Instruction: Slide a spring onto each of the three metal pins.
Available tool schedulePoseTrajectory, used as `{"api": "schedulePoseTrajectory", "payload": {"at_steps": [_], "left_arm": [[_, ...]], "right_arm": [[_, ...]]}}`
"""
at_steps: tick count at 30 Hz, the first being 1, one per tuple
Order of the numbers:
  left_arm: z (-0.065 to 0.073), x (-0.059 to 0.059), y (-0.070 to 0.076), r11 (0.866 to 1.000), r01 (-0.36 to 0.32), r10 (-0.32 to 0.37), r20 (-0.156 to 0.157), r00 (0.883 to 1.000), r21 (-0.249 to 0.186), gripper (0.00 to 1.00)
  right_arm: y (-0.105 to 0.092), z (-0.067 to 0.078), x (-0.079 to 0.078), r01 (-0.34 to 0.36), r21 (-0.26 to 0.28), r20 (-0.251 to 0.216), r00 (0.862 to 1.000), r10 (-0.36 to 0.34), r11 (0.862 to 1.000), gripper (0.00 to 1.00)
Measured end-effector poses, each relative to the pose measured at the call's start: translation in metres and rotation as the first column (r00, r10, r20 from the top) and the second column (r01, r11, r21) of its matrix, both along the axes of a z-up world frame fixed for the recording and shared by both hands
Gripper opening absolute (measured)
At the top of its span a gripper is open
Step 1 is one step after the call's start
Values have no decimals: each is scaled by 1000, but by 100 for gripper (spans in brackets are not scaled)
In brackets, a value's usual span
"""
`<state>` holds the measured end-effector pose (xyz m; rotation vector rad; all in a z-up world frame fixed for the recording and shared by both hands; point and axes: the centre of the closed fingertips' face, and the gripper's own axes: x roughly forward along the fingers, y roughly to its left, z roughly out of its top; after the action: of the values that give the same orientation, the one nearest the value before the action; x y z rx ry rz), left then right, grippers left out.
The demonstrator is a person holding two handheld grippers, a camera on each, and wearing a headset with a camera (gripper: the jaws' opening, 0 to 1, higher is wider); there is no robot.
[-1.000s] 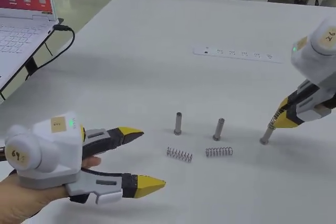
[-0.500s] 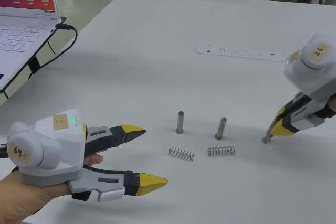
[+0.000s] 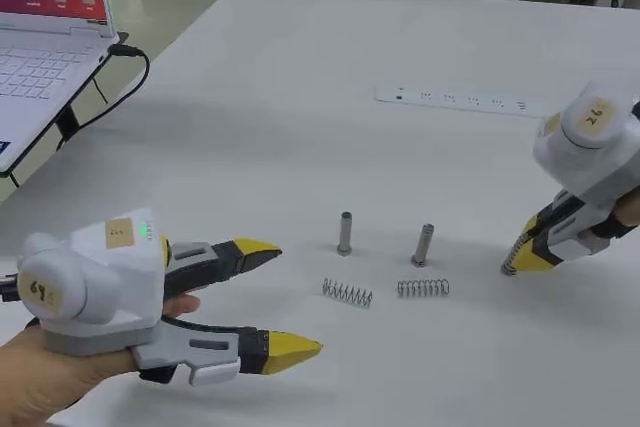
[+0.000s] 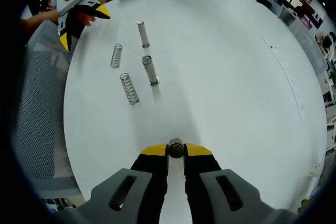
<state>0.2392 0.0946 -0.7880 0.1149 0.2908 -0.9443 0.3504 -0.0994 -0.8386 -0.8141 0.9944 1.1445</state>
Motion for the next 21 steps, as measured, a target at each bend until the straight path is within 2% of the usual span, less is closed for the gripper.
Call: {"api": "schedulePoseTrajectory", "payload": {"at_steps": [21], "left_arm": [[0,-1,0,1000,6,-6,1,1000,2,59]], "right_arm": [[-3,0,-4,25,10,-3,1000,-25,1000,15]]}}
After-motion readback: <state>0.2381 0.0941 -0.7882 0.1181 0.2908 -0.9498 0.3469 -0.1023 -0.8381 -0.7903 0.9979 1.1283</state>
